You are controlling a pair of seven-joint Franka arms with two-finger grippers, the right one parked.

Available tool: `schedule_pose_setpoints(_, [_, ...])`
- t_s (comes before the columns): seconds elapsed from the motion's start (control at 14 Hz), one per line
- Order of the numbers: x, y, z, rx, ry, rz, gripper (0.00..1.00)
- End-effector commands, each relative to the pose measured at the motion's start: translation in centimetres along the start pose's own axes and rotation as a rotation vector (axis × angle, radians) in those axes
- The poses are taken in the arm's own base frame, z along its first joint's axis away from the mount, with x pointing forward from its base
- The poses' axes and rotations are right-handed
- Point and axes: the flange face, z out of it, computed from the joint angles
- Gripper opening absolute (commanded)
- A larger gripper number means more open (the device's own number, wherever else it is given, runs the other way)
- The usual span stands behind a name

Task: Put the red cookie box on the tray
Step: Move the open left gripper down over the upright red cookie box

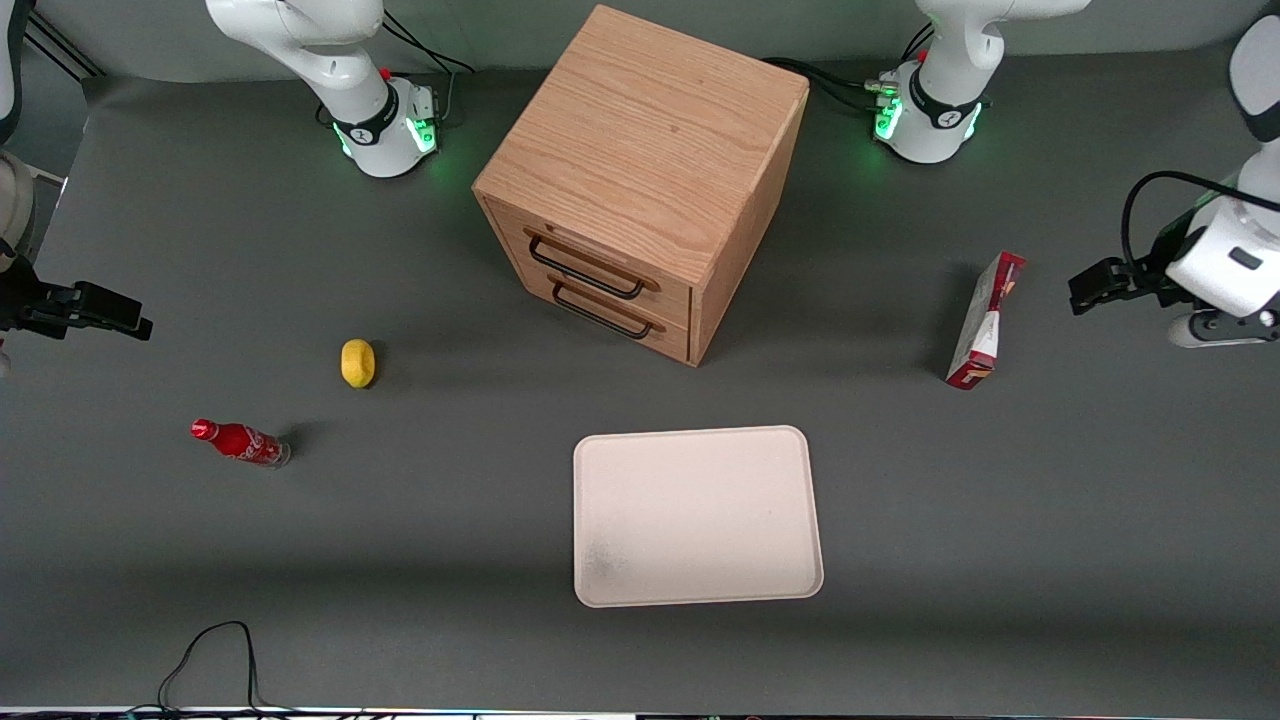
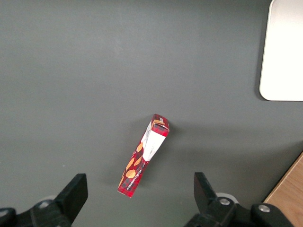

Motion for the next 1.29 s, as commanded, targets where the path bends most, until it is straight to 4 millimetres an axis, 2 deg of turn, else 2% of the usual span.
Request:
schedule_pose_setpoints(0.0, [-0.4,0.3,-1.5,-0.011,-0.033,-0.014,1.00])
schedule_pose_setpoints(0.36, [0.3,0.3,-2.6,-0.007,-0.028,-0.023,1.00])
schedule_pose_setpoints(0.71, [0.4,-0.6,-2.4,-0.006,-0.050,-0.026,1.00])
schedule_pose_setpoints(1.21, [-0.1,-0.8,-2.4,-0.005,-0.079,-0.027,1.00])
